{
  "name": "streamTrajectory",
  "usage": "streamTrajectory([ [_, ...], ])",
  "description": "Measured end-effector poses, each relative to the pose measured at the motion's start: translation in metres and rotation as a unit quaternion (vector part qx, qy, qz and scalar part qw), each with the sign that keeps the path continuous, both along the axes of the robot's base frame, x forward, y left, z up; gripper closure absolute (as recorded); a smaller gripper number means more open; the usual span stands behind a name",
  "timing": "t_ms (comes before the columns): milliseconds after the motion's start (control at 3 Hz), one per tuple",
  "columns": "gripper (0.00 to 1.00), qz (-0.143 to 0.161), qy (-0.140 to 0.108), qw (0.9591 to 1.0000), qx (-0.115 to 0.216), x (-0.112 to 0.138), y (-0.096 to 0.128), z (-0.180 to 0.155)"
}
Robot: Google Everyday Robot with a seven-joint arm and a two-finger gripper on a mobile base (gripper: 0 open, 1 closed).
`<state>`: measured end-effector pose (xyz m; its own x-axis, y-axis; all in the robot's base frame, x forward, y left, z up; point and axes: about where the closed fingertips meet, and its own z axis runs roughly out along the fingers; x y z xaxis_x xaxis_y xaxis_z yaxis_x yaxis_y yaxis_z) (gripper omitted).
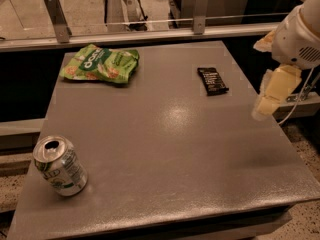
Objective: Move rxbar chocolate near 7up can
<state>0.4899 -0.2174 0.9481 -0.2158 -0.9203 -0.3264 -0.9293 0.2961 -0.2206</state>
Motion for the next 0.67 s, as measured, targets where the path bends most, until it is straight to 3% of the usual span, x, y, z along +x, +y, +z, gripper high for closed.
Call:
streamTrajectory([
  [333, 0.00, -0.030, 0.001, 0.9984, 0.048, 0.049, -0.003, -0.031],
  [667, 0.00, -0.068, -0.009, 0.9942, 0.082, 0.089, -0.003, -0.057],
])
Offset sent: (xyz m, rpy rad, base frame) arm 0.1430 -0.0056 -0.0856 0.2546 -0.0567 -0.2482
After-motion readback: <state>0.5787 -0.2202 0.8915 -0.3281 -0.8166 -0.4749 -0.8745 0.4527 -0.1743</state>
